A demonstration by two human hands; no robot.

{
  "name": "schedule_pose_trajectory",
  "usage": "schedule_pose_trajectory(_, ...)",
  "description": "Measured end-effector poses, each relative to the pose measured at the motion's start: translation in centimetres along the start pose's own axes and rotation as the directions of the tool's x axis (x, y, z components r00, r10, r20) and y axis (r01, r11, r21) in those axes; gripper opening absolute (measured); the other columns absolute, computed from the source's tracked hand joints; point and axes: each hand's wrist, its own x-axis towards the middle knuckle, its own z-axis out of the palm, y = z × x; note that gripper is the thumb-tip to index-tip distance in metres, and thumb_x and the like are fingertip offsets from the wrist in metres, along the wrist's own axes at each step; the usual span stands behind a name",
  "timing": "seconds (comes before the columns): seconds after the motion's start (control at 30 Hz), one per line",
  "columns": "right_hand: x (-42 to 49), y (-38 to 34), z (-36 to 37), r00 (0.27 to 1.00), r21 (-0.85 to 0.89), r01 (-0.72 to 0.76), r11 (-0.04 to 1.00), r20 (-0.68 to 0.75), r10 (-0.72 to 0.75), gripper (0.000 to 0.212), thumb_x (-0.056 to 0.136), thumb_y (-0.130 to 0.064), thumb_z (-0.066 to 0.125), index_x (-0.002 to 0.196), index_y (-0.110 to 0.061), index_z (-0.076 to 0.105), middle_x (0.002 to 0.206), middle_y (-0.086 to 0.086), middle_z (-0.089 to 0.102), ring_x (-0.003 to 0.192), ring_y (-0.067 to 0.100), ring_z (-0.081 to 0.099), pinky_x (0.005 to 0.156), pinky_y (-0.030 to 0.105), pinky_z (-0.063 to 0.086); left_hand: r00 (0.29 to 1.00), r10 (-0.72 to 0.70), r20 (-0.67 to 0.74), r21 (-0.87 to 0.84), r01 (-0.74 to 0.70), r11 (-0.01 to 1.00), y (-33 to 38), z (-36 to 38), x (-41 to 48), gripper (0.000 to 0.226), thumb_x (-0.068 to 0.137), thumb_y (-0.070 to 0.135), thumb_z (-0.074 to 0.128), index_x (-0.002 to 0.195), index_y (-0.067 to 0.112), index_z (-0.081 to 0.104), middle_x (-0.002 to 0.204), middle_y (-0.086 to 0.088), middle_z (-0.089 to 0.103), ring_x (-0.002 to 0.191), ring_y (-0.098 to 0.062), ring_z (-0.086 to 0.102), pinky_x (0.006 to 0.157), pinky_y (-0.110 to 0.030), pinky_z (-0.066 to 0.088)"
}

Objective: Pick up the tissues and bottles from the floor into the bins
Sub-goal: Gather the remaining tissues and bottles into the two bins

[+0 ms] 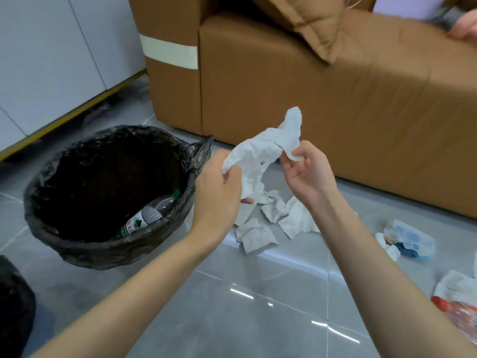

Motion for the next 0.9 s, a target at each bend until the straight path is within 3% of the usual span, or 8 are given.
schedule_pose_trajectory(0.1,0.1,0.3,2.4,0.995,-0.047,0.001,0.999,0.102,0.004,0.036,0.082,0.014,0.034,0.106,-0.001,0.057,0.109,0.007,0.066,0.101,0.017,0.062,0.092,0.022,0.049,0.986,0.137,-0.091,0.088,-0.129,0.988,1.8,-2.6,1.6,0.022,0.091,0.006,0.036,0.093,0.012,0.057,0.094,-0.01,0.058,0.08,-0.027,0.061,0.043,-0.012,0.045)
schedule_pose_trajectory(0.2,0.6,1.6,5.1,0.974,-0.23,-0.022,0.973,0.215,0.073,0.045,0.081,0.015,0.037,0.116,-0.002,0.06,0.119,0.008,0.066,0.106,0.016,0.062,0.091,0.023,0.049,0.961,0.25,-0.116,0.32,-0.202,0.926,1.1,-5.9,3.1,0.026,0.093,0.014,0.037,0.101,0.028,0.057,0.101,-0.004,0.055,0.083,-0.015,0.056,0.052,-0.026,0.055)
schedule_pose_trajectory(0.27,0.9,3.1,6.8,0.963,-0.366,-0.051,0.929,0.228,0.143,0.051,0.078,0.016,0.039,0.121,0.0,0.06,0.123,0.009,0.065,0.106,0.019,0.064,0.087,0.024,0.052,0.961,0.254,-0.113,0.488,-0.169,0.856,0.4,-7.8,3.6,0.031,0.094,0.016,0.036,0.112,0.029,0.059,0.099,-0.004,0.049,0.078,-0.019,0.054,0.063,-0.038,0.055)
schedule_pose_trajectory(0.4,0.6,7.0,10.1,0.959,-0.583,-0.062,0.81,0.19,0.21,0.046,0.078,0.016,0.044,0.117,0.001,0.064,0.112,0.011,0.069,0.093,0.018,0.066,0.077,0.024,0.057,0.966,0.235,-0.107,0.756,-0.074,0.65,-0.1,-11.0,3.5,0.034,0.097,0.016,0.039,0.122,0.028,0.058,0.101,-0.005,0.04,0.066,-0.019,0.047,0.051,-0.029,0.037)
schedule_pose_trajectory(0.53,0.3,10.8,11.3,0.95,-0.876,0.197,0.44,0.281,0.134,0.031,0.078,0.006,0.055,0.099,-0.012,0.071,0.096,0.002,0.071,0.088,0.012,0.064,0.083,0.033,0.055,0.993,0.058,-0.101,0.892,0.065,0.447,-1.4,-13.5,3.8,0.032,0.095,0.015,0.04,0.12,0.022,0.057,0.109,-0.009,0.04,0.087,-0.028,0.048,0.062,-0.036,0.039)
schedule_pose_trajectory(0.63,0.5,12.0,11.4,0.915,-0.914,0.374,0.154,0.391,0.097,0.033,0.079,0.0,0.056,0.103,-0.017,0.071,0.104,-0.005,0.07,0.09,0.004,0.062,0.077,0.018,0.052,0.986,-0.149,-0.07,0.949,0.112,0.293,-2.2,-14.4,4.1,0.034,0.093,0.017,0.042,0.125,0.017,0.051,0.12,-0.011,0.039,0.108,-0.031,0.04,0.07,-0.036,0.034)
schedule_pose_trajectory(0.77,0.7,12.1,11.2,0.891,-0.888,0.447,0.11,0.453,0.03,0.032,0.084,-0.008,0.06,0.113,-0.018,0.067,0.112,-0.007,0.067,0.093,0.004,0.064,0.085,0.016,0.05,0.979,-0.201,-0.023,0.927,0.096,0.362,-2.4,-15.0,4.1,0.044,0.093,0.02,0.047,0.136,0.021,0.044,0.135,-0.008,0.039,0.119,-0.03,0.04,0.075,-0.034,0.035)
schedule_pose_trajectory(0.9,1.4,11.1,9.8,0.909,-0.888,0.41,0.207,0.38,-0.17,0.027,0.084,-0.009,0.059,0.107,-0.021,0.068,0.104,-0.011,0.067,0.088,0.001,0.062,0.083,0.018,0.051,1.0,0.004,-0.007,0.85,0.004,0.527,-1.5,-14.1,3.8,0.042,0.095,0.025,0.047,0.137,0.026,0.045,0.137,-0.003,0.045,0.117,-0.025,0.049,0.073,-0.031,0.039)
